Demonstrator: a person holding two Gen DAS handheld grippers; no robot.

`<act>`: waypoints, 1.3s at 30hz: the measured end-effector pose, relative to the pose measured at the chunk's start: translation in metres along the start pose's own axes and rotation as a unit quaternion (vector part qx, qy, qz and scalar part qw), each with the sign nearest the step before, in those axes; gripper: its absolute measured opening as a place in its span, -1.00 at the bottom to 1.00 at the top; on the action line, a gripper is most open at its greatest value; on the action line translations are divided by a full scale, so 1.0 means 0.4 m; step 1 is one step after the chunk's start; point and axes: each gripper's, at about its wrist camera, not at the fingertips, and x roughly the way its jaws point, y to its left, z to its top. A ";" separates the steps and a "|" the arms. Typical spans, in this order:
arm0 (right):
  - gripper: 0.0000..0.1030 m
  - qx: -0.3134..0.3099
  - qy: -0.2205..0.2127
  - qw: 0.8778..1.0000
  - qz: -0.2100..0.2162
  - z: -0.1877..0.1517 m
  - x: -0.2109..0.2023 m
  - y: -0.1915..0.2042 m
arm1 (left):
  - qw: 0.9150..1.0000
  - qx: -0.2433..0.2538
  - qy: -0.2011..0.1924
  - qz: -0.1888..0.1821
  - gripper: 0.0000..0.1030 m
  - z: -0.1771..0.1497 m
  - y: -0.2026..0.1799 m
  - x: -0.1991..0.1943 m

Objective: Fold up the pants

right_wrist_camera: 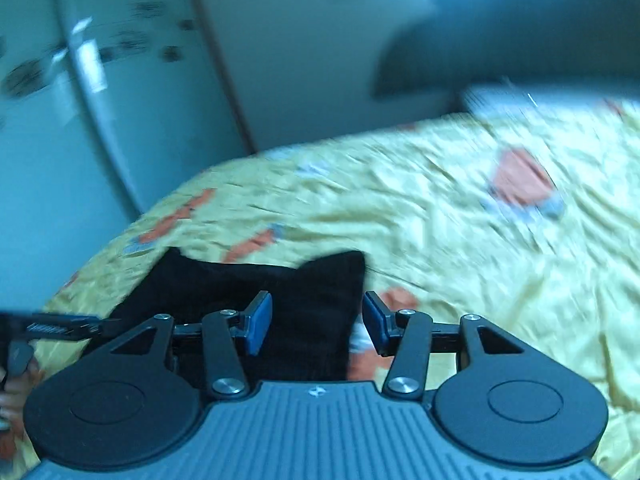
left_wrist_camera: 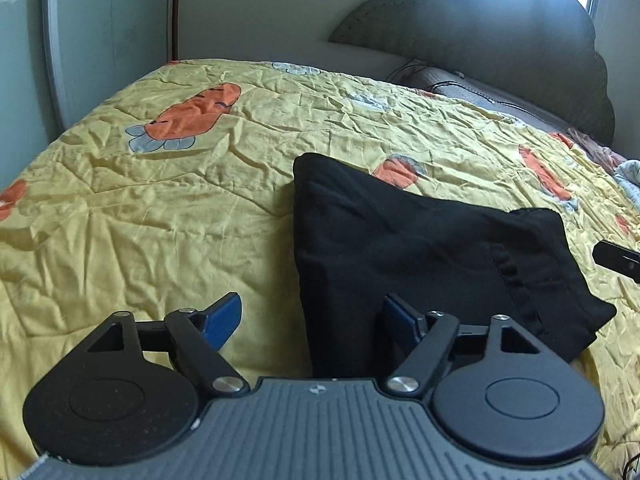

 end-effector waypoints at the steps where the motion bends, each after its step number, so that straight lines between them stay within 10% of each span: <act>1: -0.01 -0.021 -0.002 1.000 0.008 -0.003 -0.006 0.026 | 1.000 0.000 0.001 0.002 0.55 -0.006 -0.005 -0.005; 7: 0.04 -0.073 0.073 0.995 -0.016 -0.039 0.074 0.100 | 1.000 0.009 0.003 0.020 0.68 -0.034 -0.019 -0.019; 11: 0.08 -0.054 0.054 0.995 -0.063 -0.044 0.038 0.106 | 0.999 0.009 -0.003 0.031 0.69 -0.045 -0.023 -0.060; 15: 0.67 -0.025 0.019 0.999 -0.042 -0.064 -0.041 0.136 | 0.999 0.013 -0.002 0.031 0.76 -0.084 -0.049 -0.092; 26: 0.97 -0.002 0.037 0.998 -0.051 -0.131 -0.140 0.253 | 0.999 0.005 0.022 0.027 0.79 -0.176 -0.097 -0.127; 39: 0.98 -0.012 0.059 0.993 -0.099 -0.204 -0.114 0.302 | 0.999 -0.002 0.021 0.041 0.80 -0.219 -0.084 -0.139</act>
